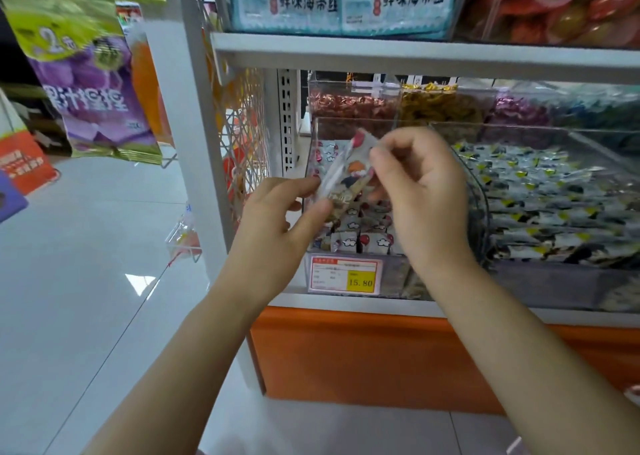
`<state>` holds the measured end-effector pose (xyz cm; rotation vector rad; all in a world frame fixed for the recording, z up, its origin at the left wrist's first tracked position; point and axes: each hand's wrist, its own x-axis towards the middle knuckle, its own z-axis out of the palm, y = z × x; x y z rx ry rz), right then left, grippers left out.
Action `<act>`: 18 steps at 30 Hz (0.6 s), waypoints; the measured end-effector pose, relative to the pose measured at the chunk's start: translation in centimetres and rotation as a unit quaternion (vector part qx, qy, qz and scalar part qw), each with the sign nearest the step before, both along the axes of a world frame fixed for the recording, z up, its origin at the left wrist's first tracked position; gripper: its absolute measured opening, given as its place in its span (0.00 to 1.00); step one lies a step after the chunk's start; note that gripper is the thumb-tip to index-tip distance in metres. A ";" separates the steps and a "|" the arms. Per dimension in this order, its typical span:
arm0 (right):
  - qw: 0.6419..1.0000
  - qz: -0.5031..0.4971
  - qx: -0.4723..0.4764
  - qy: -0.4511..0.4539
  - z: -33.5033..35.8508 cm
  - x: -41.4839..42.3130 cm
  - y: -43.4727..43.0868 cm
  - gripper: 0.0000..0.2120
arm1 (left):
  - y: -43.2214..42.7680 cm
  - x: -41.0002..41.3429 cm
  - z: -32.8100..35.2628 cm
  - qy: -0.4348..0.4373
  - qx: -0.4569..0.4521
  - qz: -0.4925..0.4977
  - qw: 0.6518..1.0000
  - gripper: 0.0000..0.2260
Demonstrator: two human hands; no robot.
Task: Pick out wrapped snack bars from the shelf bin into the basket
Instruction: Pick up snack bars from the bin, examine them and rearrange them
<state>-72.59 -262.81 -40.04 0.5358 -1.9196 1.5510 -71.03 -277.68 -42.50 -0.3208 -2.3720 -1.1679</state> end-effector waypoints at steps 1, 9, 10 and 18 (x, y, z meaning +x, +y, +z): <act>0.999 0.008 -0.038 -0.009 0.2 0.4 0.4 0.04 | 0.1 0.2 0.0 -0.006 0.005 -0.010 1.000 0.15; 0.931 0.128 -0.228 -0.255 -0.8 2.4 2.2 0.05 | -0.7 2.3 0.3 -0.123 0.068 -0.132 0.981 0.15; 0.926 0.136 -0.223 -0.274 -1.0 2.5 2.4 0.04 | -0.8 2.5 0.3 -0.135 0.075 -0.142 0.978 0.16; 0.906 0.139 -0.249 -0.313 -1.5 2.5 3.7 0.07 | -1.1 2.2 0.3 -0.210 0.195 -0.190 0.939 0.15</act>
